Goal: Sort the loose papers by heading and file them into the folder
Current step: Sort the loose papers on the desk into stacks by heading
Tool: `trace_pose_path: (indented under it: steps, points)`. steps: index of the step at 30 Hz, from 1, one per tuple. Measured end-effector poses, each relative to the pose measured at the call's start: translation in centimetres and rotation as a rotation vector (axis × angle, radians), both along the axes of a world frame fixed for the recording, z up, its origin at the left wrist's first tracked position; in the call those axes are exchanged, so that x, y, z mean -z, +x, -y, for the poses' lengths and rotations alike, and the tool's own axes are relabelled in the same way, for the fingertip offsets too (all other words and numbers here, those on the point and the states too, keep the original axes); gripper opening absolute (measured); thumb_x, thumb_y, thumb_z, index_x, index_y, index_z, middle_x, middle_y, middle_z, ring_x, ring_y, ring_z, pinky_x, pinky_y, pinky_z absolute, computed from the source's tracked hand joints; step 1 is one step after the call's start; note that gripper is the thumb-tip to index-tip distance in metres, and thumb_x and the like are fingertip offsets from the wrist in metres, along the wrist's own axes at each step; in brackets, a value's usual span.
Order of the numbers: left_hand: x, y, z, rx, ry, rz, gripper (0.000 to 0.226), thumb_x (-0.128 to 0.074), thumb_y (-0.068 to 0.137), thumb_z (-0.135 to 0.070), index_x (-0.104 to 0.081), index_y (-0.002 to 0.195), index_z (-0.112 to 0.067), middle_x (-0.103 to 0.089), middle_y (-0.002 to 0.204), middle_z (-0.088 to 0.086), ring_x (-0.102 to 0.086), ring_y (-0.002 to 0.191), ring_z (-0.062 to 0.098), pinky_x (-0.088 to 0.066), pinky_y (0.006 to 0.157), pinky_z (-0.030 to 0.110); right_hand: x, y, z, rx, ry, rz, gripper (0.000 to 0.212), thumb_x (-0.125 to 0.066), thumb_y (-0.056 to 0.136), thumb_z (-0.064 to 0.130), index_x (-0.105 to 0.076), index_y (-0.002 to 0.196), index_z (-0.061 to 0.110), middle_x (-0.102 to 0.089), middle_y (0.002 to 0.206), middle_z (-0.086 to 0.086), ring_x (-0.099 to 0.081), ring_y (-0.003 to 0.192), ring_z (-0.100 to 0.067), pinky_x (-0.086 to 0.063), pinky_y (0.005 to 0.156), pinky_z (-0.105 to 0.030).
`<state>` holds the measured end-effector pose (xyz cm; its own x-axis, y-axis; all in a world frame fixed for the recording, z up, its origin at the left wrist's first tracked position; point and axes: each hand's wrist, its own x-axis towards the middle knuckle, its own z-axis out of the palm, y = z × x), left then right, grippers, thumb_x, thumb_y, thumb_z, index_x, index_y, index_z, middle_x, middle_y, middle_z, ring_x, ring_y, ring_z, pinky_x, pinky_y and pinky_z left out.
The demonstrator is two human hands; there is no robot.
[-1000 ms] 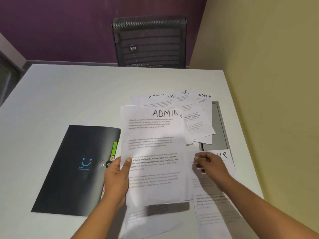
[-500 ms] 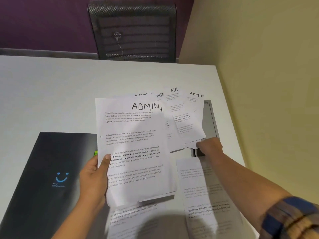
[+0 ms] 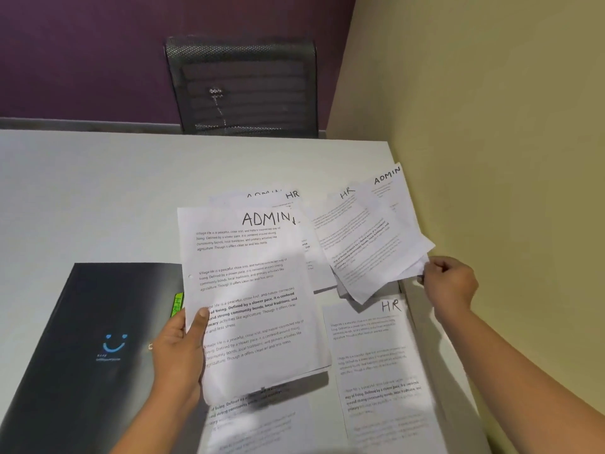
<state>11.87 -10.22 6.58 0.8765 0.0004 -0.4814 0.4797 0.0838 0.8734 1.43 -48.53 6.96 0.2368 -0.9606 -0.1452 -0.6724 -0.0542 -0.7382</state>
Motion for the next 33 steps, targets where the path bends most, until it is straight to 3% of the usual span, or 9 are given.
trace_pose_path:
  steps: [4,10,14,17,20,24,28,31,33]
  points:
    - [0.1,-1.3,0.2,0.011,-0.035,0.002,0.023,-0.057,0.097,-0.012,-0.068,0.116,-0.016,-0.074,0.109,0.012,-0.071,0.097,0.033,-0.057,0.085,0.051,-1.5,-1.1,-0.7,-0.030,0.005,0.124,0.021,-0.051,0.090,0.003,-0.069,0.084,0.012,-0.069,0.075,-0.005,-0.062,0.045,0.007,-0.045,0.053,-0.020]
    - [-0.5,-3.5,0.7,0.055,-0.053,0.013,0.021,-0.057,0.097,-0.011,-0.068,0.114,-0.016,-0.074,0.111,0.009,-0.069,0.103,0.033,-0.051,0.095,0.055,-2.3,0.6,-1.2,-0.131,-0.041,-0.003,0.023,-0.051,0.082,0.003,-0.072,0.076,0.009,-0.073,0.078,-0.008,-0.065,0.067,-0.026,-0.042,0.058,-0.023]
    - [-1.1,-4.7,0.2,0.063,-0.067,0.032,0.022,-0.056,0.097,-0.010,-0.067,0.115,-0.014,-0.075,0.108,0.008,-0.070,0.101,0.033,-0.052,0.093,0.053,-4.1,0.9,-1.0,-0.313,-0.295,-0.206,0.019,-0.049,0.080,-0.002,-0.067,0.074,-0.001,-0.060,0.072,-0.014,-0.047,0.062,-0.028,-0.037,0.051,-0.031]
    - [-1.3,-5.4,-0.2,0.067,-0.080,0.040,0.022,-0.056,0.097,-0.009,-0.067,0.115,-0.013,-0.075,0.108,0.008,-0.070,0.100,0.033,-0.055,0.089,0.052,-6.0,1.4,0.1,-0.319,-0.386,-0.271,0.021,-0.050,0.080,-0.002,-0.070,0.082,0.002,-0.062,0.083,-0.018,-0.050,0.069,-0.029,-0.036,0.060,-0.028]
    - [-1.7,-6.1,-0.4,0.063,-0.096,0.068,0.021,-0.056,0.097,-0.007,-0.068,0.112,-0.015,-0.076,0.105,0.004,-0.072,0.095,0.026,-0.061,0.077,0.039,-8.6,1.2,1.2,-0.243,-0.381,-0.188,0.022,-0.050,0.074,-0.001,-0.071,0.078,0.003,-0.066,0.080,-0.018,-0.056,0.069,-0.032,-0.038,0.061,-0.028]
    - [-2.1,-6.7,-0.5,0.054,-0.115,0.066,0.022,-0.056,0.096,-0.006,-0.068,0.113,-0.014,-0.075,0.107,0.006,-0.071,0.100,0.031,-0.055,0.089,0.049,-12.8,-1.6,1.3,-0.147,-0.369,-0.016,0.018,-0.055,0.071,0.006,-0.073,0.073,0.006,-0.067,0.067,-0.012,-0.062,0.067,-0.031,-0.042,0.061,-0.028]
    - [-2.2,-7.1,-0.8,0.043,-0.128,0.067,0.023,-0.057,0.096,-0.005,-0.069,0.113,-0.015,-0.075,0.110,0.006,-0.071,0.101,0.028,-0.055,0.088,0.045,-14.6,-6.8,-0.9,0.020,-0.121,0.302,0.014,-0.060,0.071,0.007,-0.073,0.076,0.010,-0.070,0.067,-0.004,-0.067,0.066,-0.021,-0.055,0.066,-0.033]
    - [-2.2,-7.3,-1.0,0.036,-0.127,0.070,0.021,-0.058,0.095,-0.004,-0.070,0.105,-0.018,-0.076,0.106,0.003,-0.073,0.094,0.020,-0.060,0.071,0.028,-14.7,-10.7,-3.7,0.051,0.058,0.500,0.011,-0.063,0.082,-0.002,-0.071,0.090,-0.001,-0.067,0.069,-0.002,-0.064,0.051,-0.003,-0.055,0.061,-0.014]
    - [-2.2,-7.6,-0.9,0.041,-0.128,0.062,0.020,-0.057,0.095,-0.004,-0.070,0.105,-0.017,-0.076,0.104,0.003,-0.072,0.093,0.020,-0.059,0.070,0.025,-14.7,-12.8,-6.2,0.044,0.189,0.558,0.009,-0.061,0.089,-0.005,-0.067,0.084,0.001,-0.066,0.074,-0.005,-0.062,0.048,0.001,-0.053,0.060,-0.008]
